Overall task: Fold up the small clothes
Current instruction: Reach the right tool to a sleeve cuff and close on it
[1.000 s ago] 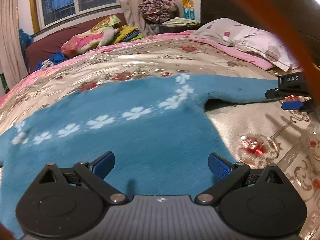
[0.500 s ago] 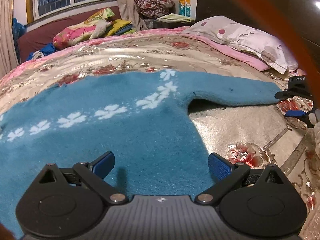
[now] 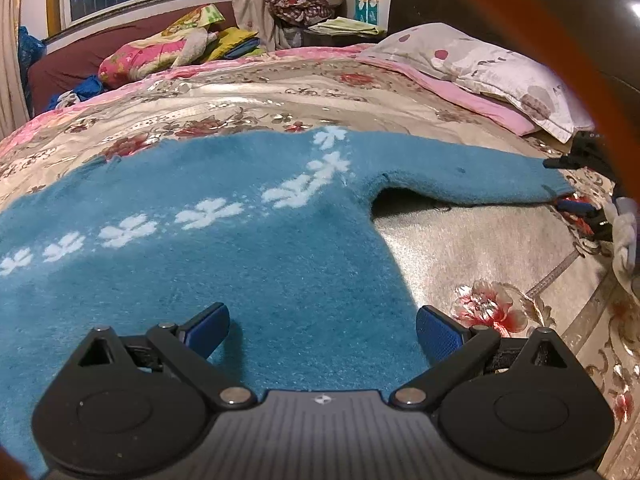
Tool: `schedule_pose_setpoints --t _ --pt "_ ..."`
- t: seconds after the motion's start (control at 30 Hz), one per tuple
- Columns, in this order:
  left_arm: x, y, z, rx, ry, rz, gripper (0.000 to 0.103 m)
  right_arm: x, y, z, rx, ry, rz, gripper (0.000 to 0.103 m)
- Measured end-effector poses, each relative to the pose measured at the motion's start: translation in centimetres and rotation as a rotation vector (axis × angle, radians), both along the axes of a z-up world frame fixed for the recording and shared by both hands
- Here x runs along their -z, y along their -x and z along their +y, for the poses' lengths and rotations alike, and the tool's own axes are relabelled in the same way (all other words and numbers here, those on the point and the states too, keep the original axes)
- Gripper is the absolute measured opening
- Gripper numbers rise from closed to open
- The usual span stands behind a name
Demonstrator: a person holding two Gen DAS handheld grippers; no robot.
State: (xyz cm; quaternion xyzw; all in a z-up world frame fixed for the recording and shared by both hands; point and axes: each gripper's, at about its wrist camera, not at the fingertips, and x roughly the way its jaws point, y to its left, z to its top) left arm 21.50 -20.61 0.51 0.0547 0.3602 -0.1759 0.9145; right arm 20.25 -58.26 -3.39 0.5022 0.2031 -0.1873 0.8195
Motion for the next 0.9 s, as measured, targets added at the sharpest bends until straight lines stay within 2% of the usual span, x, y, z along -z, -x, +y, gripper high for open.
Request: schedule_pose_setpoints --t 0.4,0.47,0.67,0.8,0.87,0.9 --pt "0.1 0.1 -0.7 0.015 -0.021 -0.002 0.103 1.2 -0.6 -0.6 -0.001 -0.142 -0.117 0.056" --pt "0.1 0.1 -0.7 0.012 -0.019 -0.002 0.103 1.0 -0.5 -0.4 -0.006 -0.140 -0.141 0.056" --pt "0.0 0.2 -0.8 0.016 -0.029 -0.008 0.103 1.0 -2.0 -0.2 -0.026 -0.093 -0.107 0.054" --pt "-0.2 0.1 -0.7 0.011 -0.029 -0.014 0.103 1.0 -2.6 0.1 -0.050 -0.099 -0.125 0.044" --pt "-0.5 0.0 -0.6 0.003 -0.027 -0.018 0.103 1.2 -3.0 0.1 -0.066 -0.099 -0.114 0.034" --pt "-0.6 -0.1 -0.5 0.002 -0.027 -0.021 0.103 1.5 -3.2 0.0 -0.068 -0.113 -0.105 0.024"
